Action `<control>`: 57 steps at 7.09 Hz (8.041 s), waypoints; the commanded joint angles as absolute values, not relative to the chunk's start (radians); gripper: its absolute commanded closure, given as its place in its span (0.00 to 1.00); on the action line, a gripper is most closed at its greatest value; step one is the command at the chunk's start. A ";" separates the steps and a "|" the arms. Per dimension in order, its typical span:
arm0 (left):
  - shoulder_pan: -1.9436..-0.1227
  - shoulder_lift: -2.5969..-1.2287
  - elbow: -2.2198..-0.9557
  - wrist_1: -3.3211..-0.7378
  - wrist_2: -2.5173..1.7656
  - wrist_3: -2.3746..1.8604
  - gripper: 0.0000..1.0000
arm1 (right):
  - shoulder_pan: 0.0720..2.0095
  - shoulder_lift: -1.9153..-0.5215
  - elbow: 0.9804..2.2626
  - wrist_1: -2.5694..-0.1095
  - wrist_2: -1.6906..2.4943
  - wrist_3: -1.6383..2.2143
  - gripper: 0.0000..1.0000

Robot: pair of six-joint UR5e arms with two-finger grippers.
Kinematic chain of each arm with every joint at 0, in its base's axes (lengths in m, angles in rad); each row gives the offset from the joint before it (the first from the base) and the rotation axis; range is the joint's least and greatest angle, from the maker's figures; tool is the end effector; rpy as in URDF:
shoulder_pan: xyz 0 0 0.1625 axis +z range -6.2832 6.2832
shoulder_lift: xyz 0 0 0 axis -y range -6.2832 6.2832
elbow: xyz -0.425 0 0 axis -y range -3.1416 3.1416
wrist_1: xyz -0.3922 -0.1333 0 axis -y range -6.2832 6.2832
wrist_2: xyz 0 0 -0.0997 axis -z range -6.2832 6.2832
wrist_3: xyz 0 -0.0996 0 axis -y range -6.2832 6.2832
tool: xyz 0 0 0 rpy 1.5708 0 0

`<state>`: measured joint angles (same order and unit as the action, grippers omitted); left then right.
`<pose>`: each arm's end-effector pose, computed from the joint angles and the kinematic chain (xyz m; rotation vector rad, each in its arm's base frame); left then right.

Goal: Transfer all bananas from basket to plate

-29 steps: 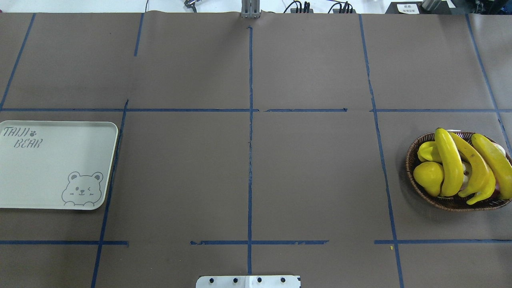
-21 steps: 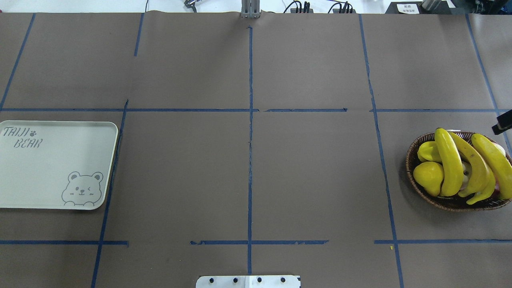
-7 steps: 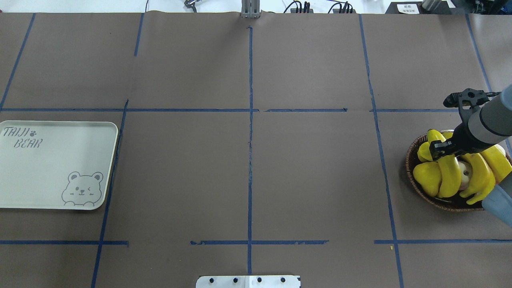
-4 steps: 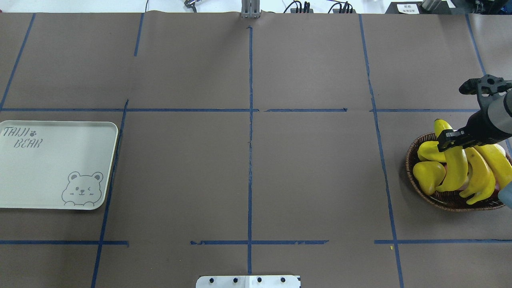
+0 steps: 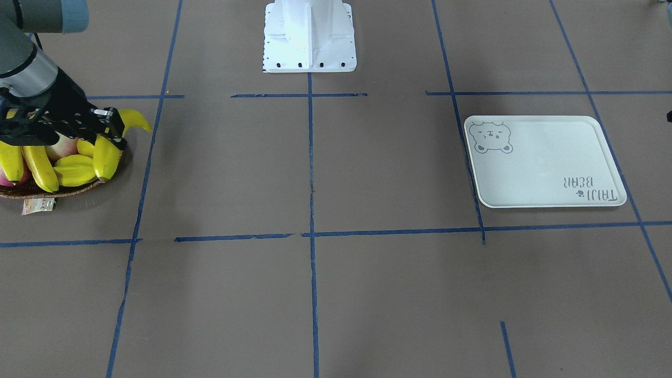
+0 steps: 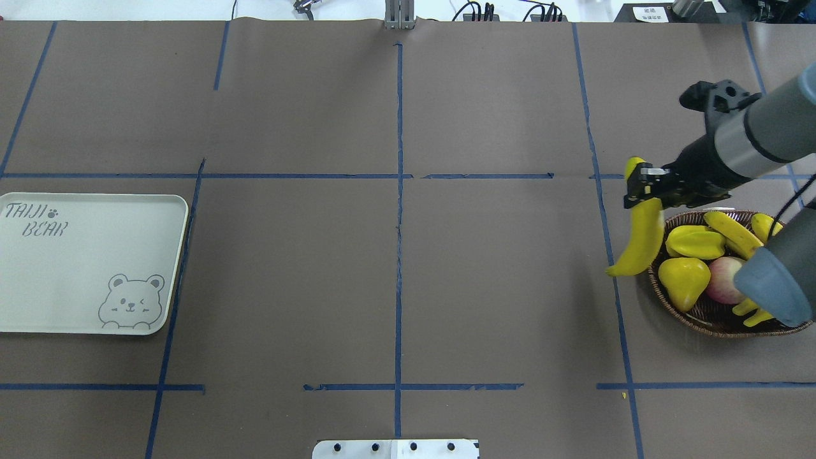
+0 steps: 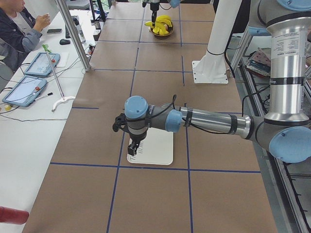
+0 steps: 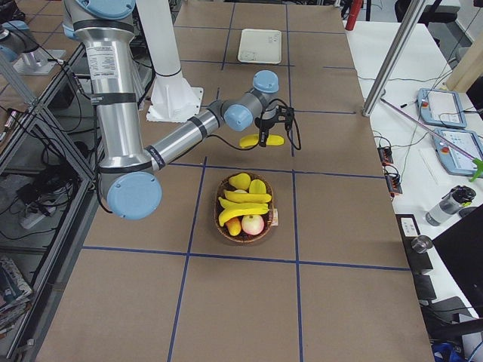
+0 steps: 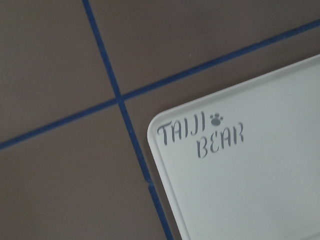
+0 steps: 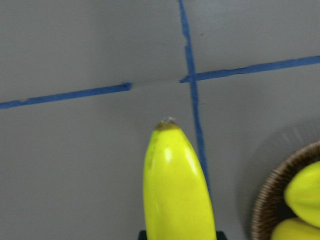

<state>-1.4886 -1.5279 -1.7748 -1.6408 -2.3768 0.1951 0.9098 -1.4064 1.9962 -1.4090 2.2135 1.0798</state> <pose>-0.0217 -0.4852 0.5685 0.2647 0.7929 0.3542 -0.2628 -0.4579 0.3538 -0.0004 -0.9470 0.1457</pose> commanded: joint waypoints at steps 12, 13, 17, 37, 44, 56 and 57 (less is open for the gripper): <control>-0.634 -2.035 -1.720 -2.477 -2.338 -0.802 0.01 | 0.601 -1.065 1.830 -1.071 1.967 1.609 0.88; -0.588 -2.064 -1.721 -2.482 -2.279 -0.842 0.01 | 0.586 -1.060 1.830 -1.069 1.947 1.611 0.86; -0.540 -2.074 -1.720 -2.536 -2.195 -0.854 0.01 | 0.551 -1.045 1.833 -1.068 1.944 1.618 0.82; -0.679 -1.862 -1.747 -2.526 -2.201 -1.101 0.93 | 0.575 -1.048 1.841 -1.071 1.902 1.687 0.00; -0.968 -1.420 -1.758 -2.530 -2.200 -0.969 0.93 | 0.584 -1.095 1.833 -1.083 1.896 1.687 0.00; -1.058 -1.313 -1.915 -1.871 -2.198 -0.342 0.94 | 0.580 -1.118 1.832 -1.083 1.893 1.687 0.00; -1.068 -1.325 -1.855 -1.900 -2.200 -0.322 0.94 | 0.577 -1.120 1.830 -1.083 1.893 1.687 0.00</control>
